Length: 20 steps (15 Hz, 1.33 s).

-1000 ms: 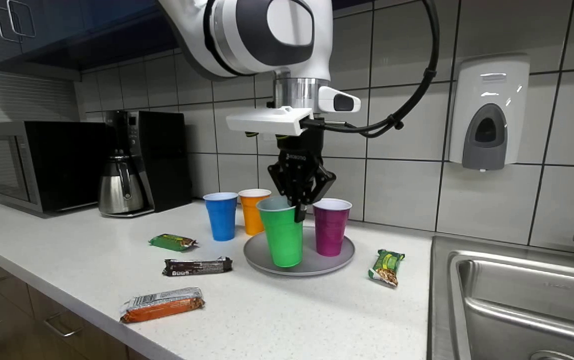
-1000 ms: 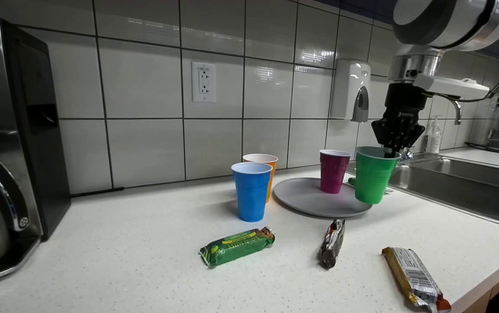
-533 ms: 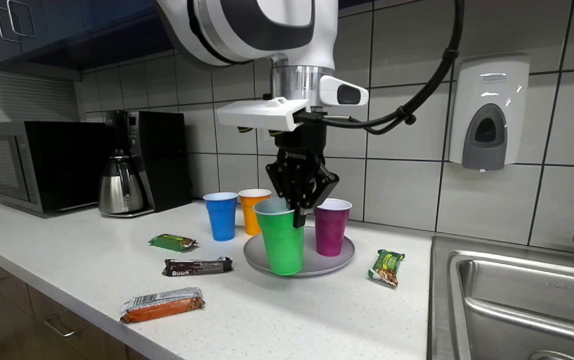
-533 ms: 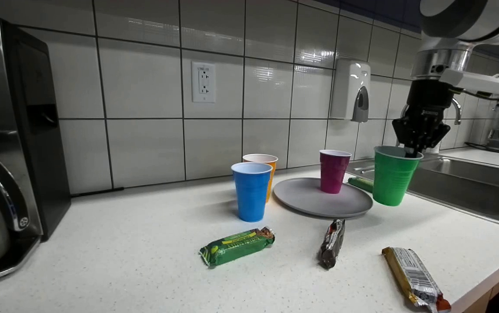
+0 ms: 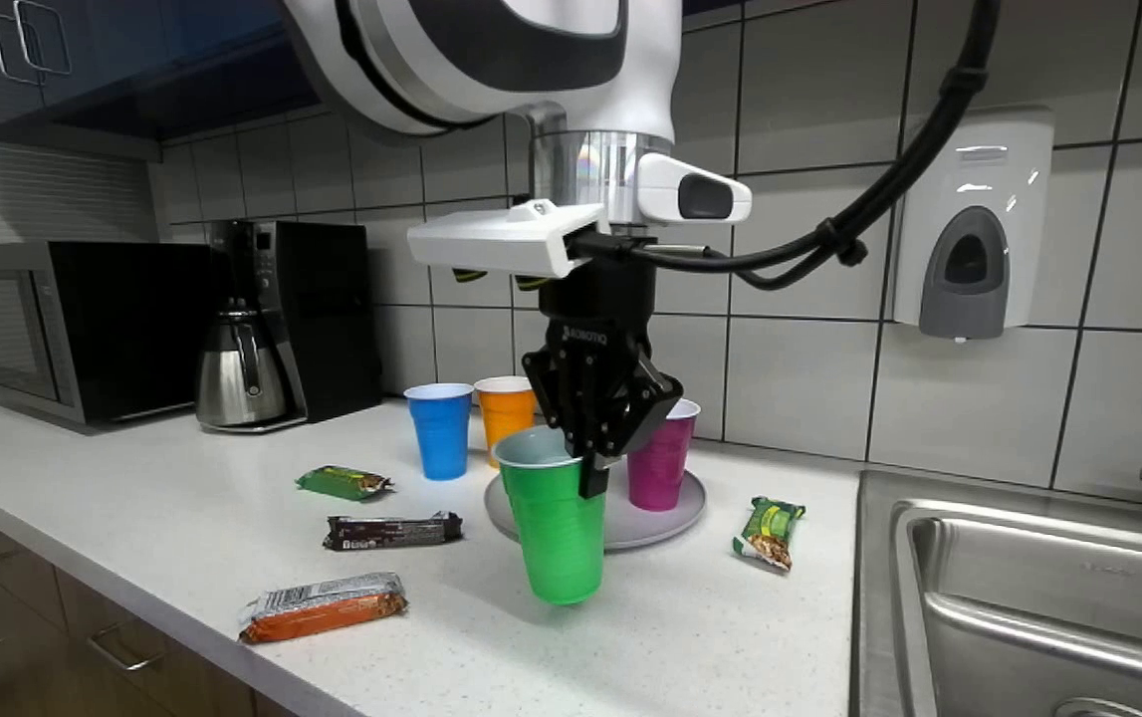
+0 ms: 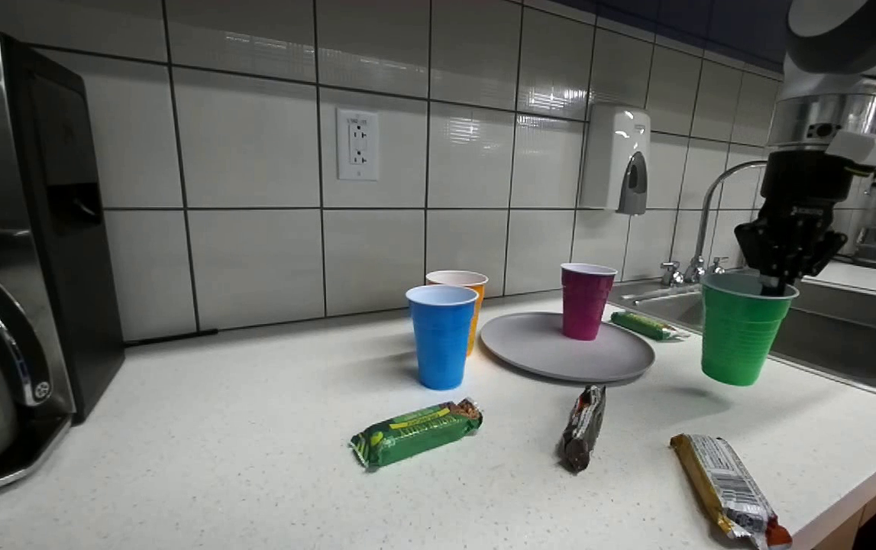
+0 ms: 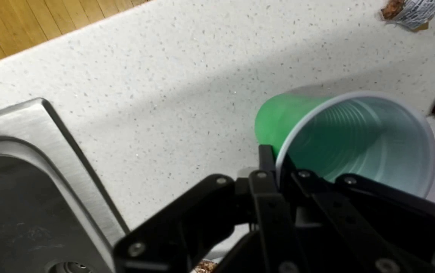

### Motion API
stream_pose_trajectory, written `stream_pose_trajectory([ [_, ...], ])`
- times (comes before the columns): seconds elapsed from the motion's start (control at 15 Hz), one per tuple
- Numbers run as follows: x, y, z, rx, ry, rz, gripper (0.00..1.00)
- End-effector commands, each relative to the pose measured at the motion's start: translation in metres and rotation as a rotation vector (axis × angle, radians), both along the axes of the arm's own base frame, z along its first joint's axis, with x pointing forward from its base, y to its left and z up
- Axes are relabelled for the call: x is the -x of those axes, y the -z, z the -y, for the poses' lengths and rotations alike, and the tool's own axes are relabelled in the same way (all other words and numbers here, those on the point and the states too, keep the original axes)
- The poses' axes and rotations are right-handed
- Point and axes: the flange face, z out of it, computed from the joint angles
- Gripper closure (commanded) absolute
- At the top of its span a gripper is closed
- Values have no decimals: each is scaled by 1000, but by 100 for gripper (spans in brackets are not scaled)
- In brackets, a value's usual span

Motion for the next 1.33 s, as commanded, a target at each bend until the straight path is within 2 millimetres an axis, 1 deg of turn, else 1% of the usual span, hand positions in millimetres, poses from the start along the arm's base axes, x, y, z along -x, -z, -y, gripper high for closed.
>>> stream_pose_trajectory([
  [0.0,26,-2,10,19,42,-23,99],
  [0.27,40,2,19,28,60,-46,99],
  [0.53,49,5,22,20,75,-60,99],
  [0.87,56,11,21,10,77,-76,99],
  [1.27,57,15,17,4,72,-88,99],
])
